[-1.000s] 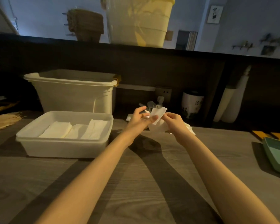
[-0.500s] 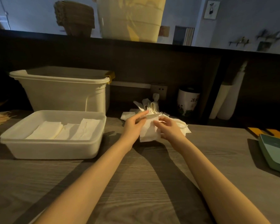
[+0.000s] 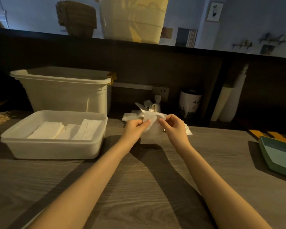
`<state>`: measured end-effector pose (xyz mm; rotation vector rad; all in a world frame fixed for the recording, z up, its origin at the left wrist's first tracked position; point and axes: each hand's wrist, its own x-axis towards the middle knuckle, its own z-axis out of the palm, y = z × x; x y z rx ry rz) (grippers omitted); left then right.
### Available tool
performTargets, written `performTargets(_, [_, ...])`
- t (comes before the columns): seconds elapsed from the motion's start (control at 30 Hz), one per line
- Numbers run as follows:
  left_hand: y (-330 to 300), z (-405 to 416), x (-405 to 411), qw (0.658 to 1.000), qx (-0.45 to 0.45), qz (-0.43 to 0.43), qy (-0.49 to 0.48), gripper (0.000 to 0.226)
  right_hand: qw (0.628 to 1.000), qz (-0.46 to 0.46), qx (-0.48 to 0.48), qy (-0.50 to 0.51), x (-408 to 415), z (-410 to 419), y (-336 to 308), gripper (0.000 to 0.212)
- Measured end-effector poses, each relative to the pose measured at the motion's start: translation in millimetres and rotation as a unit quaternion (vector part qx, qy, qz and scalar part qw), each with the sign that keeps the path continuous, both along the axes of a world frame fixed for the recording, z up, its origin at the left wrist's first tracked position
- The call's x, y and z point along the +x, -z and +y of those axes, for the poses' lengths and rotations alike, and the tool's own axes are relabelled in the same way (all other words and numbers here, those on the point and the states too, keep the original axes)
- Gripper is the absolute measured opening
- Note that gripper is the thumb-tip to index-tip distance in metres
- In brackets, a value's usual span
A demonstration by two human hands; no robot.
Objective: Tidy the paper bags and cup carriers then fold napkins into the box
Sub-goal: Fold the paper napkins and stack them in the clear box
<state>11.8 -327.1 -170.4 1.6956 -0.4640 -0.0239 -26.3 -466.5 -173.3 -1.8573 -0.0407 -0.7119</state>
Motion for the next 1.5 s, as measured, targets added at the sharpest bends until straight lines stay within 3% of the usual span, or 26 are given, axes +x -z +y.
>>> performTargets(0.1, [-0.2,1.3,-1.1,1.000,0.011,0.005,0.018,0.010,1.000,-0.010,0.011,0.008,-0.7,0.0,-1.7,0.012])
performTargets(0.3, [1.5,0.5,-2.0,1.000,-0.006,0.008,0.021,0.016,0.999,-0.016,0.035,0.003,-4.0,0.9,-4.3,0.011])
performTargets(0.47, [-0.8,-2.0,2.6,0.995,-0.022,-0.070,-0.073,0.020,0.994,-0.022,0.003,0.110,-2.7,-2.1,-2.9,0.011])
performTargets(0.57, [-7.9,-4.5,-3.9,0.995,-0.080,0.051,0.011,0.029,0.976,-0.058,-0.124,0.168,-3.3,-2.1,0.3,0.009])
performTargets(0.67, [-10.8,-9.1,-11.2,0.963,-0.113,0.222,0.101,0.047,0.939,-0.095,-0.266,0.195,-4.5,1.6,2.6,0.009])
performTargets(0.8, [-8.9,-6.7,-9.0,0.940,-0.177,0.267,0.120,0.039,0.909,-0.109,-0.369,0.160,-6.8,6.7,4.2,0.010])
performTargets(0.93, [-9.0,-2.6,-7.9,0.936,-0.213,0.273,0.059,0.021,0.898,-0.116,-0.407,0.118,-5.0,10.4,6.0,0.012])
performTargets(1.03, [-9.6,-0.2,-3.9,0.943,-0.214,0.256,0.006,0.016,0.946,-0.074,-0.296,0.109,-5.3,12.9,3.7,0.022])
performTargets(1.17, [-11.3,2.1,-0.9,0.968,-0.165,0.186,-0.034,0.032,0.995,-0.002,-0.015,0.103,-8.3,6.7,-3.9,0.018])
performTargets(1.27, [-10.6,2.6,-1.5,0.978,-0.145,0.148,-0.039,0.036,0.982,0.117,0.141,0.039,-6.7,3.1,-5.4,0.031])
performTargets(1.33, [-8.8,2.5,-1.0,0.980,-0.138,0.133,-0.044,0.037,0.972,0.177,0.156,-0.012,-7.7,5.3,-4.1,0.036])
performTargets(1.5, [-5.8,0.5,-3.4,0.989,-0.103,0.096,-0.044,0.032,0.952,0.188,0.223,-0.089,-9.5,12.8,-5.2,0.031])
